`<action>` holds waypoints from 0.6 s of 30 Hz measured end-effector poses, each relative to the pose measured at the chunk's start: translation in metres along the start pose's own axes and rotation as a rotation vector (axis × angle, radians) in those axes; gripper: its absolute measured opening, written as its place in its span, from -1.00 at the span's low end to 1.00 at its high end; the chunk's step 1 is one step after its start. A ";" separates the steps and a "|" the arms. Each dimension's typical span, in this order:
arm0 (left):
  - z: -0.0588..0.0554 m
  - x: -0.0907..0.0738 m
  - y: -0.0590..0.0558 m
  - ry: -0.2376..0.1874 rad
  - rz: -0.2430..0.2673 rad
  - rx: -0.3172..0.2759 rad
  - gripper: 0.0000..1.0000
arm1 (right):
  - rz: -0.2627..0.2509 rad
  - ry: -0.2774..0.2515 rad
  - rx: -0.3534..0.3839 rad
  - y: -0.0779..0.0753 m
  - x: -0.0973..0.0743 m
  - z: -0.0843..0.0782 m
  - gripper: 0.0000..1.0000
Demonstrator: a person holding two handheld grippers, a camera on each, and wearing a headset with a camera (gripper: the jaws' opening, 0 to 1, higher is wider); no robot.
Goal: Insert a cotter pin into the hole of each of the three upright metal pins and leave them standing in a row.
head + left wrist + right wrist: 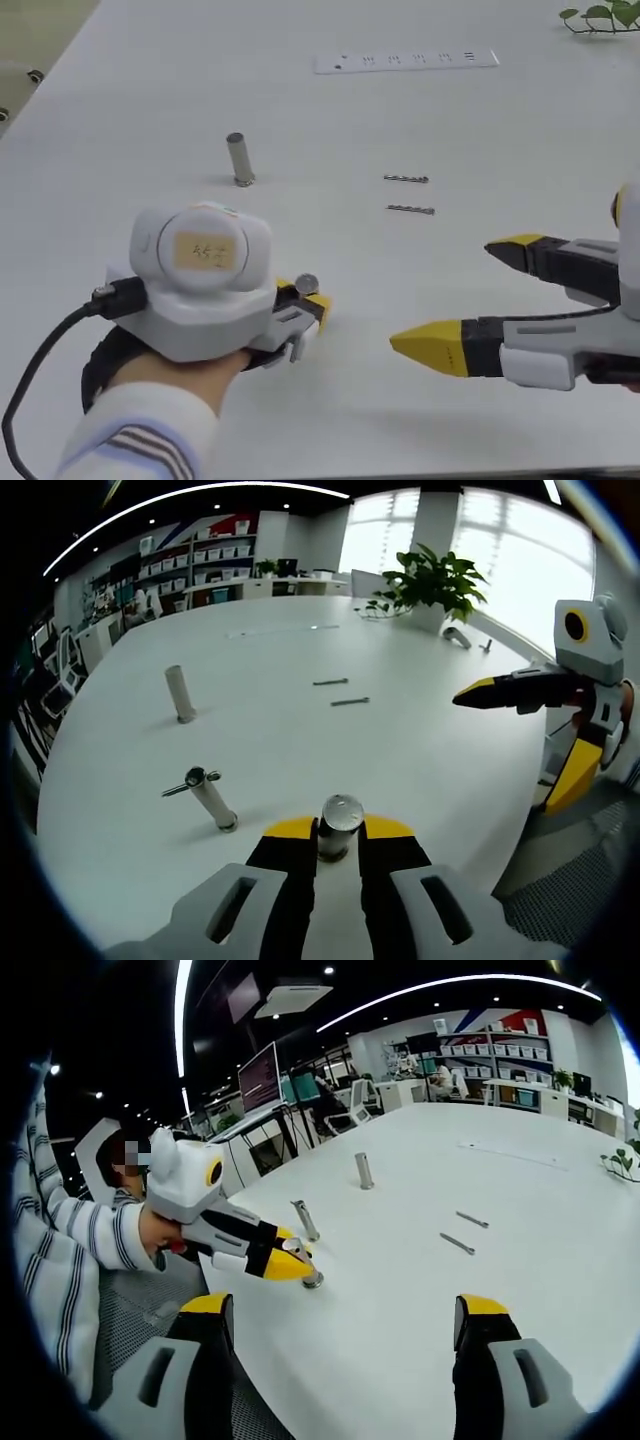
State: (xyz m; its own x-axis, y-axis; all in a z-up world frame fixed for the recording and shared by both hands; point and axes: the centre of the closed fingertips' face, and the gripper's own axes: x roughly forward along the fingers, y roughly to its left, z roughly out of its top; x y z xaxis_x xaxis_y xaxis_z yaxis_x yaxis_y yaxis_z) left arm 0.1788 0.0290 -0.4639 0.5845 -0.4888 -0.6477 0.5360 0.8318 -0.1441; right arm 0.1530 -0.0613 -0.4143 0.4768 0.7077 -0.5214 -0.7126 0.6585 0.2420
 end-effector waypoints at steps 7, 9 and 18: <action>0.004 -0.009 -0.004 -0.004 -0.081 0.127 -0.73 | 0.002 0.005 -0.003 0.001 0.001 0.001 0.79; 0.006 -0.014 -0.007 -0.007 -0.128 0.133 -0.63 | 0.003 0.007 -0.004 0.002 0.001 0.000 0.79; 0.017 -0.044 -0.017 -0.081 -0.277 0.189 -0.10 | -0.002 0.018 -0.009 0.000 0.001 0.000 0.79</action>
State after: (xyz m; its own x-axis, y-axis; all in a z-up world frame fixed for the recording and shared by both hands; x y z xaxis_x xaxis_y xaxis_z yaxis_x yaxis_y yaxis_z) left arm 0.1547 0.0315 -0.4200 0.4431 -0.7150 -0.5408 0.7804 0.6045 -0.1599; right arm 0.1534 -0.0608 -0.4146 0.4689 0.7019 -0.5362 -0.7164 0.6573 0.2338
